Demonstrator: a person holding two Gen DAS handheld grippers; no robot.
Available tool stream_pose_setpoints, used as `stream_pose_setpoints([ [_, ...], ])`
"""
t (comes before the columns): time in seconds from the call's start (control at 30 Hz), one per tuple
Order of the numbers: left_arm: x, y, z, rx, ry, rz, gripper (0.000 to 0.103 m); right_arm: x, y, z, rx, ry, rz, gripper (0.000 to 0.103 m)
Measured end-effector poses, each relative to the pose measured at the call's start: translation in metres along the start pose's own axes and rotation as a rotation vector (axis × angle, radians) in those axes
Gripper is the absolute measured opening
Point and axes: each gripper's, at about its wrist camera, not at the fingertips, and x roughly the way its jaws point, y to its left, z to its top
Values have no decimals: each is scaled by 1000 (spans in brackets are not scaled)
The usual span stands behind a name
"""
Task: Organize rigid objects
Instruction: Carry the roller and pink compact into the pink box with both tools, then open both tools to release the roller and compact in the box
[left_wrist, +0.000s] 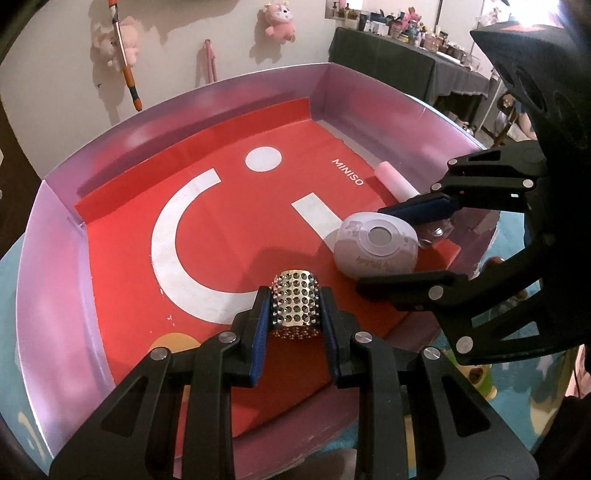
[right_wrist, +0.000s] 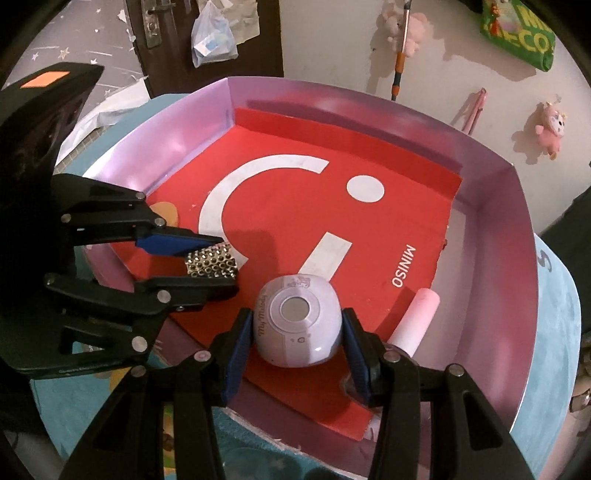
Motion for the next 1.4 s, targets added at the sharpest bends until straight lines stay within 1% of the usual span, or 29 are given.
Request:
stream_pose_setpoints([
  [0.63,0,1,0,2,-1,3,25,1,-1,1,-6,11,10,51],
  [0.8,1,1,-1,3,0,3,25,2,0,1,-11,12,12,54],
  [0.87,2,1,-1,3,0,3,25,1,1,1,-12,10,9,58],
  [0.93,1,1,-1,3,-1,3,26,1,1,1,-12,8,6,59],
  [1.1,1,0,-1,-2,2,-3,28,0,1,1,-11,7,10,59],
  [1.13,1,0,-1,-4,2,-6,31,0,1,1,-11,7,9,59],
  [1.17,1,0,-1,-5,2,-9,38,-1,1,1,-11,7,9,60],
  [1.2,1,1,-1,-11,3,3,43,-2,1,1,-11,6,9,60],
  [1.23,0,2,-1,-23,3,31,54,-2,1,1,-12,6,9,60],
  [1.27,-1,5,-1,-34,-4,34,60,-2,0,0,-14,7,9,60],
  [1.33,-4,9,-2,-60,-10,0,61,-4,0,-1,-15,4,8,60],
  [1.4,-6,12,-2,-74,-6,-7,61,-5,0,-1,-14,4,9,60],
])
